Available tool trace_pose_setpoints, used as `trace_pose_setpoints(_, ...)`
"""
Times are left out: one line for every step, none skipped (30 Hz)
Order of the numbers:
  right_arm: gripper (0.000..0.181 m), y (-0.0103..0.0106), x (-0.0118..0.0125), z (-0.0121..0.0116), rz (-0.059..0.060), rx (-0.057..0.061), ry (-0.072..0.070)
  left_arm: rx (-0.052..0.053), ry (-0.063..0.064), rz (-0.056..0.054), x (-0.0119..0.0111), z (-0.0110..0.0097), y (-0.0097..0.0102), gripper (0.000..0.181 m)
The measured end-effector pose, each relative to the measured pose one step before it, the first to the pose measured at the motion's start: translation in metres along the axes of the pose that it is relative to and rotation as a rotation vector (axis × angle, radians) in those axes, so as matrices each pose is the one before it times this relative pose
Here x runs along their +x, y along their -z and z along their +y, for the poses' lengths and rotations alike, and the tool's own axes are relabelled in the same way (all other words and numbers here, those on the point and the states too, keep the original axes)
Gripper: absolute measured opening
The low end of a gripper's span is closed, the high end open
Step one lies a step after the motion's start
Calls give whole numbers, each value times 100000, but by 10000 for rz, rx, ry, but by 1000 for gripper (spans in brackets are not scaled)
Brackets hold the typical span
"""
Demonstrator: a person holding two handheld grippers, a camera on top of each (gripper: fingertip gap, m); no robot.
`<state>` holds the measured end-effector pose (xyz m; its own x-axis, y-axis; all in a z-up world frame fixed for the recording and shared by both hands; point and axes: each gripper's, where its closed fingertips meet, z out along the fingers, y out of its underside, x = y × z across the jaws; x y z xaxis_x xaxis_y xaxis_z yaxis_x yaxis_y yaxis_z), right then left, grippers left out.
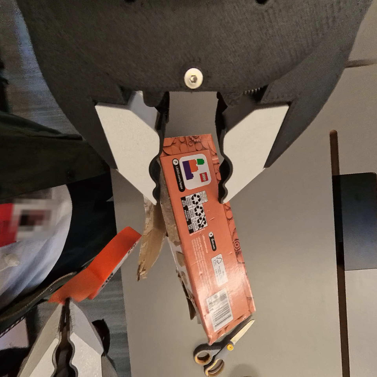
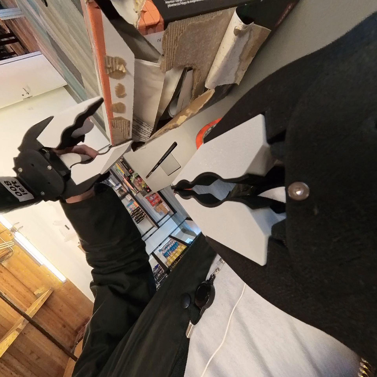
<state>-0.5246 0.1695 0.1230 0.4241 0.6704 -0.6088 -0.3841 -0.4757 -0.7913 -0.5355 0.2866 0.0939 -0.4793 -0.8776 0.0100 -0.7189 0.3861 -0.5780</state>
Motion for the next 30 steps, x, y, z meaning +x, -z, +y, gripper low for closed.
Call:
trace_pose_setpoints(0,-22,25,24,-6,-11,-11,-182,-268,-112,-7,20,15,53)
trace_pose_setpoints(0,-45,27,58,-9,-28,-12,-207,-347,-169,-16,35,-42,52)
trace_pose_setpoints(0,-61,35,66,-12,-33,-15,-238,-451,-310,-121,163,-178,51)
trace_pose_setpoints(0,-73,17,61,-24,-27,-13,-178,-521,-472,-223,194,-268,51)
trace_pose_setpoints(0,-85,16,56,-24,-21,-7,-78,-492,-497,-133,137,-288,52)
trace_pose_setpoints(0,-77,50,46,-15,-17,-6,50,-322,-408,16,3,-245,52)
trace_pose_setpoints(0,-73,83,48,1,-1,-15,138,-22,-280,68,-111,-146,52)
trace_pose_setpoints(0,-84,87,45,-15,14,-39,203,166,-170,73,-197,-86,52)
trace_pose_setpoints(0,-116,51,38,-43,22,-50,181,165,-173,3,-116,-60,52)
trace_pose_setpoints(0,-166,61,76,-52,-3,-47,132,16,-219,0,-27,-92,51)
trace_pose_setpoints(0,-199,98,134,-40,-46,-30,107,-169,-210,86,-5,-64,51)
trace_pose_setpoints(0,-230,129,156,-21,-74,-13,10,-217,-252,23,116,-91,51)
trace_pose_setpoints(0,-243,152,142,-8,-77,8,10,-271,-278,14,115,-101,51)
trace_pose_setpoints(0,-245,163,65,-9,-56,15,76,-291,-247,62,38,-48,49)
trace_pose_setpoints(0,-240,122,17,-45,-34,1,156,-251,-203,88,-74,46,46)
trace_pose_setpoints(0,-248,151,-19,-43,-19,-11,118,-181,-194,49,-1,26,45)
trace_pose_setpoints(0,-227,188,-35,-22,-24,4,91,-117,-224,14,59,-52,45)
trace_pose_setpoints(0,-211,220,-37,3,-28,13,171,-16,-165,113,-126,-17,45)
trace_pose_setpoints(0,-208,173,-56,1,-23,20,121,43,-101,91,-98,4,45)
trace_pose_setpoints(0,-191,125,-128,-4,17,54,23,18,-92,-38,-8,-8,45)
trace_pose_setpoints(0,-178,86,-186,-8,52,60,-4,-47,-58,-25,-19,-4,45)
trace_pose_setpoints(0,-193,27,-215,-44,55,43,16,-97,-11,61,-74,8,45)
trace_pose_setpoints(0,-193,2,-225,-46,56,61,44,-136,-41,24,-80,1,44)
trace_pose_setpoints(0,-177,70,-227,3,66,83,68,-135,-48,11,-64,-6,43)
trace_pose_setpoints(0,-165,108,-240,29,63,27,27,-49,0,22,-38,1,42)
trace_pose_setpoints(0,-144,22,-330,-23,102,-7,24,-35,18,41,-49,8,43)
trace_pose_setpoints(0,-123,-48,-452,-57,161,-50,10,-63,-9,30,-28,16,42)
trace_pose_setpoints(0,-102,79,-516,21,171,-114,-12,-59,-13,52,-30,11,42)
trace_pose_setpoints(0,-39,335,-534,185,136,-139,-62,-45,-51,14,1,-12,42)
trace_pose_setpoints(0,-5,244,-509,138,120,-82,-86,-56,-75,0,29,-19,41)
